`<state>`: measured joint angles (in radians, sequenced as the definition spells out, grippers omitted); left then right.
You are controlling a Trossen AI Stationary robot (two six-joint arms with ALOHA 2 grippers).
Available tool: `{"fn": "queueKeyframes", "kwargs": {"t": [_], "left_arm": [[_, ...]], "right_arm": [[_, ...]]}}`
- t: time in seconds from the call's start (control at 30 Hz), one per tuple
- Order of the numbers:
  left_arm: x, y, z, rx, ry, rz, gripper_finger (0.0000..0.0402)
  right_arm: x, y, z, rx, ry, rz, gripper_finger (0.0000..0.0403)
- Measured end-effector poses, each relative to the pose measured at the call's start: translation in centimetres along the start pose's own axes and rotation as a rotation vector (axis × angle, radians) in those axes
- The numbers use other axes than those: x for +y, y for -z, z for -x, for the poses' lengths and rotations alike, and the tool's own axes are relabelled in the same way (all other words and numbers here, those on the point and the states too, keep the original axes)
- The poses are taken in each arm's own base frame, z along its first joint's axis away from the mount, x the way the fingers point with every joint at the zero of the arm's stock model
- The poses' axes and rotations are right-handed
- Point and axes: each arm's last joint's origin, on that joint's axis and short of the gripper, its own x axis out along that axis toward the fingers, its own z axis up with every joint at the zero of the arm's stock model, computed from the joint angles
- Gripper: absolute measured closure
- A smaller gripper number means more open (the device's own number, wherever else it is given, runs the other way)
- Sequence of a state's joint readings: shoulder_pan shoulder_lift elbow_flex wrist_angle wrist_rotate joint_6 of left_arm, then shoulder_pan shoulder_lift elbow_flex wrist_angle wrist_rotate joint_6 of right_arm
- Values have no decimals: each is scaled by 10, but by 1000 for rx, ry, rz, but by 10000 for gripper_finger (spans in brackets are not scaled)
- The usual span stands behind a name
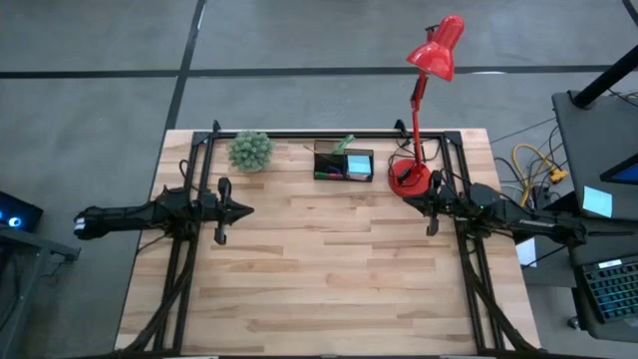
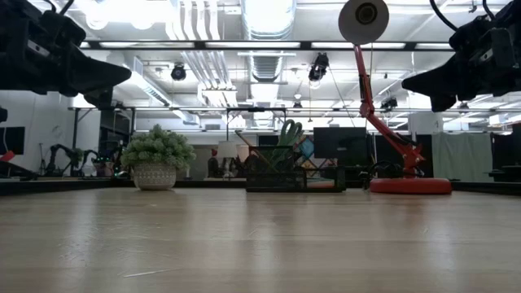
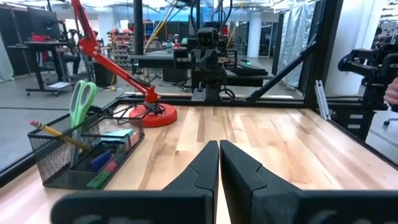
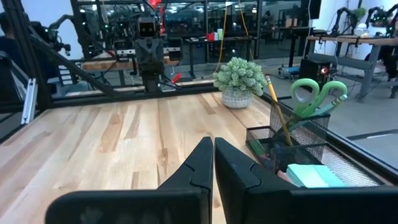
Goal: Pick and place office supplies into organizer
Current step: Return to Home Position
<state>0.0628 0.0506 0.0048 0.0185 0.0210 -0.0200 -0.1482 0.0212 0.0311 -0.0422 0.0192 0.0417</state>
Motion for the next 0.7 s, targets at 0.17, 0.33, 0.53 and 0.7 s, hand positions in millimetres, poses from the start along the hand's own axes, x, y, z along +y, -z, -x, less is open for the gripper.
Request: {"fn": "queueKeyframes", "kwargs": {"t": [0.17, 0.33, 0.53, 0.7], "left_arm": [[0, 1, -1, 18, 0, 0, 402], [0, 1, -1, 13, 4, 0, 402], [0, -3, -1, -24, 5, -1, 402], [0, -4, -1, -28, 5, -2, 402]], "right_arm": [[0, 1, 0, 6, 0, 16, 394], [0, 1, 0, 5, 0, 17, 394], [0, 1, 0, 6, 1, 16, 394], [0, 1, 0, 6, 1, 16, 394]]}}
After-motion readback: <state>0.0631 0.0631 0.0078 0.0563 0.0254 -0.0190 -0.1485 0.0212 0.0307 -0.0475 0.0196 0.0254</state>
